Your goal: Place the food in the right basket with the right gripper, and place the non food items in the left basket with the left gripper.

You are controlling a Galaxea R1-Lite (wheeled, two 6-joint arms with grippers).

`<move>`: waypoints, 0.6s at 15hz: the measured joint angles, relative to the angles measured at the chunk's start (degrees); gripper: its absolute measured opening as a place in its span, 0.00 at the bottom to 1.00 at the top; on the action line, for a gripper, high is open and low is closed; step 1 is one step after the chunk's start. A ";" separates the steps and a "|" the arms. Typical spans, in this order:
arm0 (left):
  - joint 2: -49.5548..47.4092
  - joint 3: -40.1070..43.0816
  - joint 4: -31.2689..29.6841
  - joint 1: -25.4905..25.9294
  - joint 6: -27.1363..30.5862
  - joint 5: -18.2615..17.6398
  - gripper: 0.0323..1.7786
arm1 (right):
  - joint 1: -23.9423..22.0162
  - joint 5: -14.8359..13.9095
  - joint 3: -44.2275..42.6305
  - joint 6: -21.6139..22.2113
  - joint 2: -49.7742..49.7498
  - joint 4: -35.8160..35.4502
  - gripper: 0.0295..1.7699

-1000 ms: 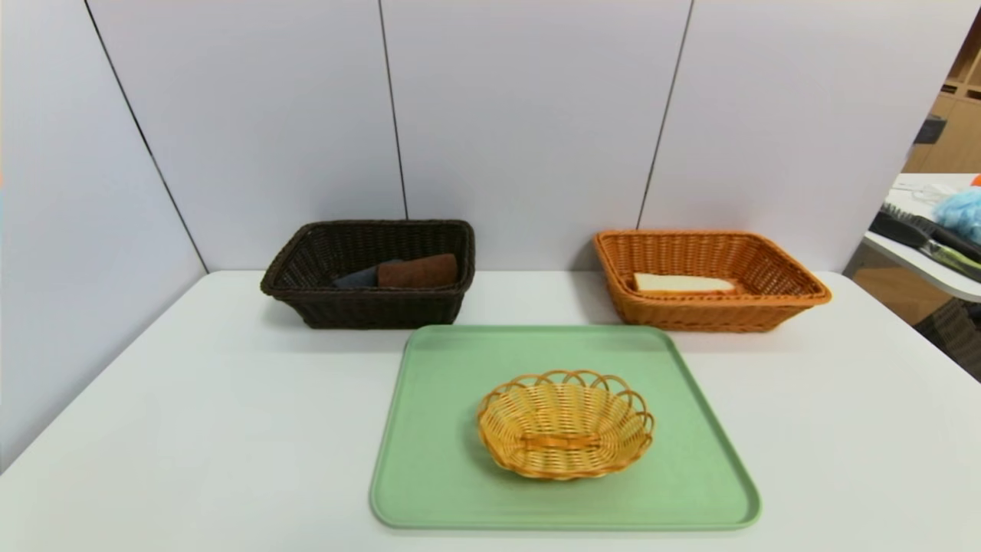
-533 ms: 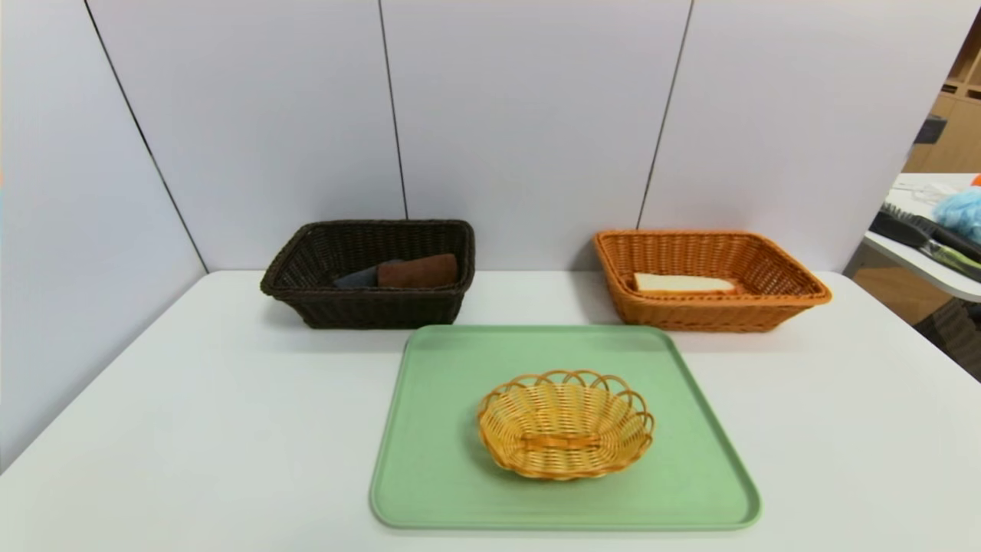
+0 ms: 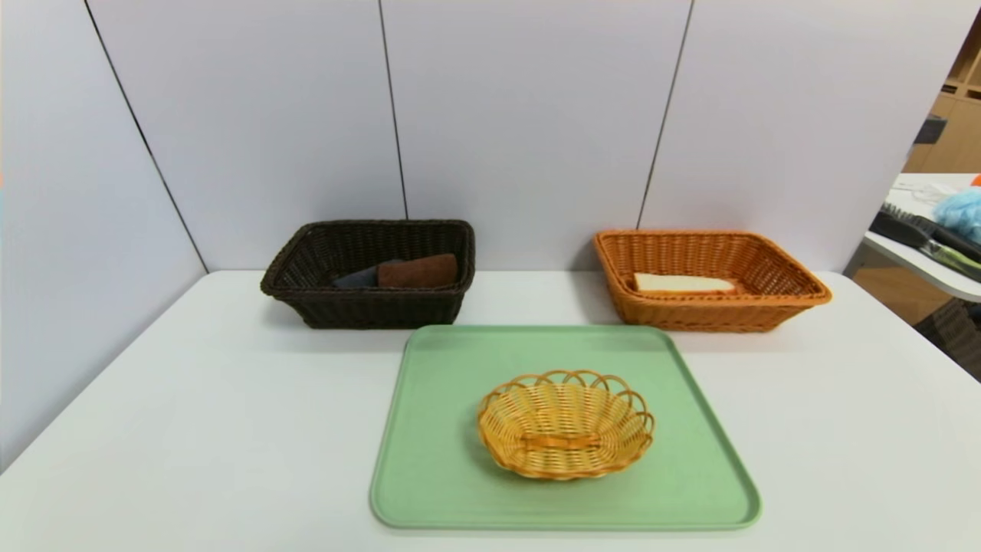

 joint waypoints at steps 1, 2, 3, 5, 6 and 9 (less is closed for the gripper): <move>0.00 0.00 -0.01 0.00 0.04 -0.02 0.95 | 0.00 -0.22 0.00 0.38 0.00 -0.02 0.96; 0.00 0.00 -0.01 0.00 0.04 0.00 0.95 | 0.00 -0.30 0.00 0.49 0.00 -0.02 0.96; 0.00 0.00 -0.01 0.00 0.02 0.00 0.95 | 0.00 -0.33 0.00 0.52 0.00 0.00 0.96; 0.00 0.00 -0.01 0.00 0.02 0.00 0.95 | 0.00 -0.30 0.02 0.49 0.00 -0.02 0.96; 0.00 0.00 -0.01 0.00 0.02 -0.02 0.95 | 0.00 -0.23 0.02 0.24 0.00 -0.02 0.96; 0.00 0.00 -0.01 0.00 0.02 -0.02 0.95 | -0.02 -0.76 -0.18 0.13 0.00 1.05 0.96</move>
